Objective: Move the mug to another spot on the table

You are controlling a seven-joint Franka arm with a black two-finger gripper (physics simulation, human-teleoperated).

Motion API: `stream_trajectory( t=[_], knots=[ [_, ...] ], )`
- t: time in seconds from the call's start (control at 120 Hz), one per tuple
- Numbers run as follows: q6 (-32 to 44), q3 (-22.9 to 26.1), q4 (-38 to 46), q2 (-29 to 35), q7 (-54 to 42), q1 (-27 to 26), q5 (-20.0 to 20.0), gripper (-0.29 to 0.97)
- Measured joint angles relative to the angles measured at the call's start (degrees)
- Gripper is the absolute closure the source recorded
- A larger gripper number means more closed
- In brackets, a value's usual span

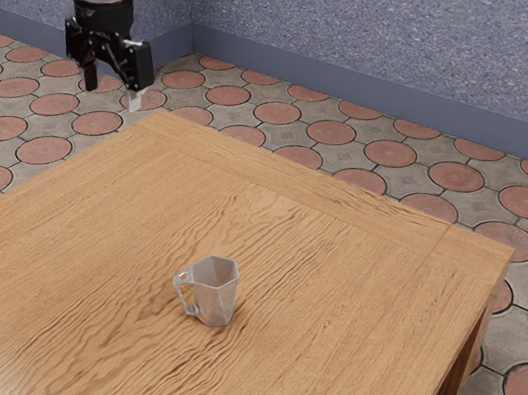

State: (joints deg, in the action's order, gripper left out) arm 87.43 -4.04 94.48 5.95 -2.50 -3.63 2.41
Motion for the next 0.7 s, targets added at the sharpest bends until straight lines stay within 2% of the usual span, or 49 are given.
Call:
stream_trajectory(
  t=[0.142,0.225,0.35,0.542,0.7],
  knots=[
    [3.99,0.0,10.02,5.27,-0.31,0.09,0.79,0.0],
    [9.8,-0.05,18.96,8.86,-0.69,0.56,0.99,0.0],
    [18.39,-1.24,27.32,10.12,-1.29,0.93,0.97,0.0],
    [29.55,-3.03,36.15,11.87,-2.77,1.0,0.58,0.0],
    [32.91,-3.75,39.1,13.16,-5.94,1.0,-1.02,0.0]
  ],
)
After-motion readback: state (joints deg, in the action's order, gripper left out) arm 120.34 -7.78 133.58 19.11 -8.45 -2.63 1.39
